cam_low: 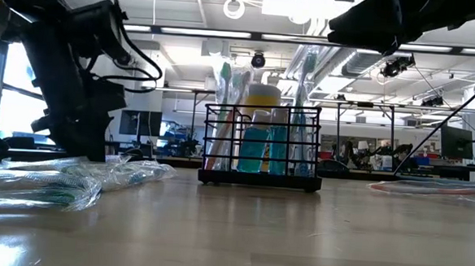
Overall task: Pick & Place toothbrushing station
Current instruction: Put the purple toothbrush into the wire organizer
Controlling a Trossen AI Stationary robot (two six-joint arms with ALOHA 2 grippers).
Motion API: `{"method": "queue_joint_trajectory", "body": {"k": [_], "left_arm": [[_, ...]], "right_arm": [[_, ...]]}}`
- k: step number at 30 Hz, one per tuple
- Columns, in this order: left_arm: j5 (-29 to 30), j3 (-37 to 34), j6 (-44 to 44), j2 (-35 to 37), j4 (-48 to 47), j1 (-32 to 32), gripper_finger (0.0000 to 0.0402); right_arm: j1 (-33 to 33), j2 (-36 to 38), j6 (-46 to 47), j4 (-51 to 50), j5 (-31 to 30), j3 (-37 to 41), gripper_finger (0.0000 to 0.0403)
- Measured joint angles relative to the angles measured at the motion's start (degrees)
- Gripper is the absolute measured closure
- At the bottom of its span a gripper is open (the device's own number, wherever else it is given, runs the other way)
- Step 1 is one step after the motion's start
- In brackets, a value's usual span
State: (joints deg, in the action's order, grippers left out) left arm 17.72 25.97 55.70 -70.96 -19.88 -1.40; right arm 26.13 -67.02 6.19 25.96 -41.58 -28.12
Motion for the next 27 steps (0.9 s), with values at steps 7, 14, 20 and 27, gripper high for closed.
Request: {"method": "queue_joint_trajectory", "body": {"k": [7, 14, 20, 27], "left_arm": [[0.46, 0.09, -7.92, -2.15, -0.4, -0.16, 0.0252], [2.98, 0.05, -10.21, -2.23, 0.12, -0.16, 0.0369], [4.77, -0.06, -12.85, -2.28, 2.04, -0.21, 0.0389], [7.76, 4.14, -15.82, 0.43, 1.65, -3.99, 0.0398]], "right_arm": [[0.0, 0.0, 2.21, -1.76, 0.17, 0.0, 0.0202], [0.0, 0.0, 6.12, -4.76, 0.17, 0.0, 0.0202], [-0.51, 0.0, 6.09, -4.97, 0.05, 0.0, 0.0202], [-2.64, -0.64, 6.24, -6.07, 0.0, 0.0, 0.0202]]}}
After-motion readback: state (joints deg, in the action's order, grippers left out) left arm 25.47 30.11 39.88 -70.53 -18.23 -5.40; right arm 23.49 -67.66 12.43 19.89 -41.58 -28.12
